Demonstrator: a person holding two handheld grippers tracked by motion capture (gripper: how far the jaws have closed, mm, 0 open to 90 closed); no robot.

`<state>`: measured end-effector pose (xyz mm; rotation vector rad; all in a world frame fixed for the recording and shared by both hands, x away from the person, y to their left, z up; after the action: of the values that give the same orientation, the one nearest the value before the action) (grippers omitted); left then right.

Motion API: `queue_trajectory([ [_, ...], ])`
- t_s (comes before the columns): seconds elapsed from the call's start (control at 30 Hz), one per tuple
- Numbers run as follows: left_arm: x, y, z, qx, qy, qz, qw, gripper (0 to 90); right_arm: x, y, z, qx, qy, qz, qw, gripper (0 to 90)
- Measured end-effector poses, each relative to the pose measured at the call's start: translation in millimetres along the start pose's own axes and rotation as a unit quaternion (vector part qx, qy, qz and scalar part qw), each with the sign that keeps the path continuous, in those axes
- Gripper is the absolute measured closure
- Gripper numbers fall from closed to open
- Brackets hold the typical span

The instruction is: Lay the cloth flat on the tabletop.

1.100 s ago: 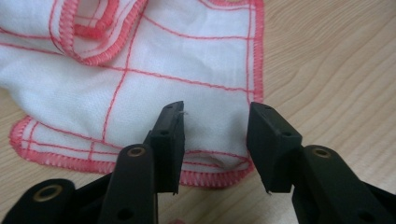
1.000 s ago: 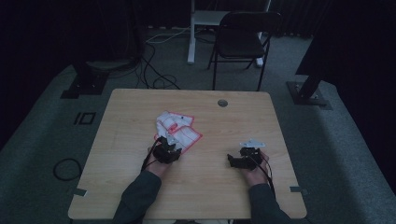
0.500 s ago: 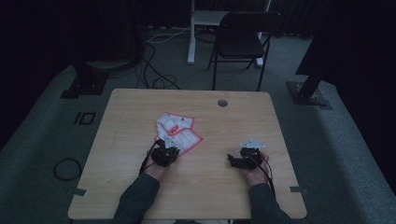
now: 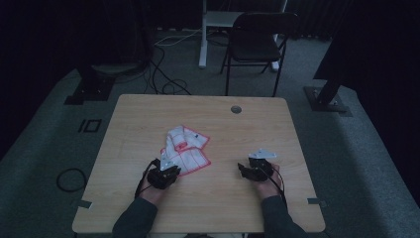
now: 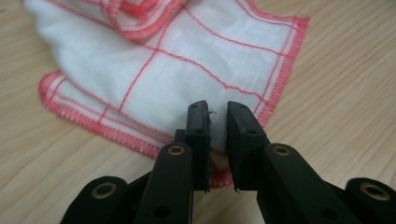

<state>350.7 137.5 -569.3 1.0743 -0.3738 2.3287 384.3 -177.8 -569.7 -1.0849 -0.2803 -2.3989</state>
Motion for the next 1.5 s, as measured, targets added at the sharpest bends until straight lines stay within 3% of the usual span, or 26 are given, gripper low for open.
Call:
queue_trajectory([
  [0.23, 7.9, -10.6, -8.2, 0.002, -0.007, 0.015, 0.9999, 79.0, -3.4, -22.9, 15.6, 0.019, 0.011, 0.027, 0.9994, 51.3],
  [0.37, 11.0, -19.0, -11.6, 0.017, -0.009, 0.034, 0.9992, 77.3, -10.0, -36.0, 23.5, 0.025, 0.011, 0.042, 0.9988, 53.9],
  [0.47, 12.9, -21.0, -10.8, 0.027, -0.007, 0.034, 0.9990, 73.1, -13.9, -46.5, 31.1, 0.030, 0.014, 0.050, 0.9982, 55.5],
  [0.53, 16.8, -12.9, -2.6, 0.029, 0.009, 0.021, 0.9993, 71.5, -16.4, -53.7, 38.2, 0.034, 0.019, 0.056, 0.9977, 56.9],
  [0.73, 8.6, 9.3, 12.0, 0.009, 0.012, -0.003, 0.9999, 70.9, -22.4, -65.4, 53.5, 0.039, 0.025, 0.064, 0.9969, 60.1],
  [0.97, -17.9, 34.9, 14.9, -0.023, -0.011, -0.022, 0.9994, 69.9, -33.1, -70.2, 66.1, 0.031, 0.025, 0.080, 0.9959, 63.8],
  [1.1, -17.4, 34.9, 14.0, -0.013, -0.007, -0.030, 0.9994, 69.9, -36.1, -72.7, 70.9, 0.029, 0.028, 0.087, 0.9954, 64.0],
  [1.23, -13.9, 37.6, 10.4, -0.029, -0.012, -0.037, 0.9988, 70.1, -41.3, -80.4, 76.4, 0.033, 0.026, 0.096, 0.9945, 63.0],
  [1.37, -8.8, 36.6, 2.6, -0.018, -0.002, -0.051, 0.9986, 70.3, -47.0, -93.5, 82.2, 0.043, 0.027, 0.105, 0.9932, 61.0],
  [1.5, -3.7, 36.7, -3.8, -0.021, -0.001, -0.052, 0.9984, 70.3, -53.4, -106.1, 89.2, 0.054, 0.024, 0.111, 0.9920, 59.4],
])
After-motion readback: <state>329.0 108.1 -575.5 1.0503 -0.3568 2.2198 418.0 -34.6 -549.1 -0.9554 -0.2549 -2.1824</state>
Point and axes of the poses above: each handheld gripper's, and its own axes: x roughly backward along the jaws, z roughly out of its top, y roughly to its right, the point moved 5 cm from there along -x, roughly forward along the jaws, and after that the axes turned 7 degrees about -y, right-handed, at the moved point
